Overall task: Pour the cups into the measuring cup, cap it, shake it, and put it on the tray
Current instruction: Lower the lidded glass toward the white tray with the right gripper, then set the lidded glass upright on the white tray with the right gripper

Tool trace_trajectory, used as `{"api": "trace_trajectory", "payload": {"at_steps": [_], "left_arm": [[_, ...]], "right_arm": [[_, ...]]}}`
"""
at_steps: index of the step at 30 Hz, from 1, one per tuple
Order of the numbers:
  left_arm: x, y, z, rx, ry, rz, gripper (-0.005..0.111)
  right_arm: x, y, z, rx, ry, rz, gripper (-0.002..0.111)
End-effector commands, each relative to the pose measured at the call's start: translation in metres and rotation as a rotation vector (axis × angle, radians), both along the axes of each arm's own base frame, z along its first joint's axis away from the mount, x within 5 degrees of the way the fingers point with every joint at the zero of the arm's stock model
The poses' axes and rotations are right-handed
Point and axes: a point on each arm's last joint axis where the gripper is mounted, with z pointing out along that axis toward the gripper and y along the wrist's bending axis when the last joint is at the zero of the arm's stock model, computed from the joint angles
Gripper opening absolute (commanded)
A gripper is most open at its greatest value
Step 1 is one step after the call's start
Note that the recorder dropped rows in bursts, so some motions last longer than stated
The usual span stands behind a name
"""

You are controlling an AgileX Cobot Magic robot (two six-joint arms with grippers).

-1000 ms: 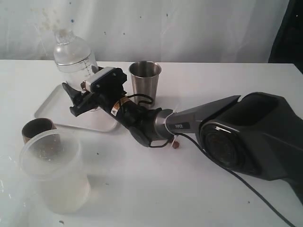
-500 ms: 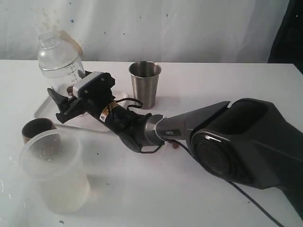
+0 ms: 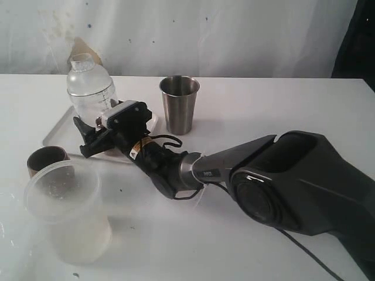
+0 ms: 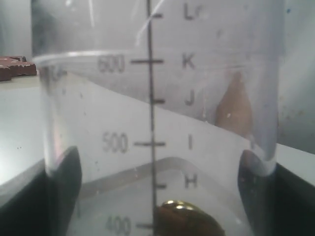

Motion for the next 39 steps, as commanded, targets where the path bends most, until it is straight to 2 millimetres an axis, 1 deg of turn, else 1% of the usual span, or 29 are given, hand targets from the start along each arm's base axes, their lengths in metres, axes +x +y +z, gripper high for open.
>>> {"api": "trace_trajectory", "payload": {"at_steps": [1,7,11,15,16,20,22,23,25,26,28,30,32,35,38,39], "left_arm": [[0.000,0.000,-0.001,0.005,-0.010,-0.002,0.000],[0.000,0.000,-0.001,0.005,-0.010,-0.002,0.000],[0.000,0.000,-0.001,0.005,-0.010,-0.002,0.000],[0.000,0.000,-0.001,0.005,-0.010,-0.002,0.000],[0.000,0.000,-0.001,0.005,-0.010,-0.002,0.000],[0.000,0.000,-0.001,0.005,-0.010,-0.002,0.000],[0.000,0.000,-0.001,0.005,-0.010,-0.002,0.000],[0.000,0.000,-0.001,0.005,-0.010,-0.002,0.000],[0.000,0.000,-0.001,0.005,-0.010,-0.002,0.000],[0.000,0.000,-0.001,0.005,-0.010,-0.002,0.000],[0.000,0.000,-0.001,0.005,-0.010,-0.002,0.000],[0.000,0.000,-0.001,0.005,-0.010,-0.002,0.000],[0.000,0.000,-0.001,0.005,-0.010,-0.002,0.000],[0.000,0.000,-0.001,0.005,-0.010,-0.002,0.000],[0.000,0.000,-0.001,0.005,-0.010,-0.002,0.000],[0.000,0.000,-0.001,0.005,-0.010,-0.002,0.000]], "right_arm": [[0.001,-0.002,0.001,-0.004,0.004,-0.003,0.000],[-0.007,-0.006,-0.006,-0.050,0.038,0.019,0.000],[-0.013,-0.011,-0.003,-0.062,0.064,0.010,0.000],[-0.015,-0.015,-0.001,-0.074,0.101,-0.011,0.000],[-0.015,-0.015,-0.002,-0.086,0.113,-0.011,0.002],[-0.015,-0.015,-0.008,-0.130,0.164,-0.017,0.025],[-0.015,-0.015,-0.008,-0.127,0.181,-0.017,0.050],[-0.015,-0.014,-0.006,-0.127,0.212,-0.016,0.068],[-0.014,-0.015,-0.004,-0.154,0.260,-0.023,0.084],[-0.014,-0.015,-0.004,-0.186,0.296,-0.029,0.086],[-0.015,-0.017,0.003,-0.272,0.391,-0.048,0.087],[-0.015,-0.019,0.007,-0.318,0.437,-0.056,0.087],[-0.016,-0.020,0.012,-0.328,0.473,-0.064,0.087],[-0.017,-0.021,0.018,-0.353,0.500,-0.069,0.087],[-0.022,-0.015,0.031,-0.363,0.499,-0.058,0.087],[-0.023,-0.015,0.033,-0.367,0.503,-0.059,0.087]]}}
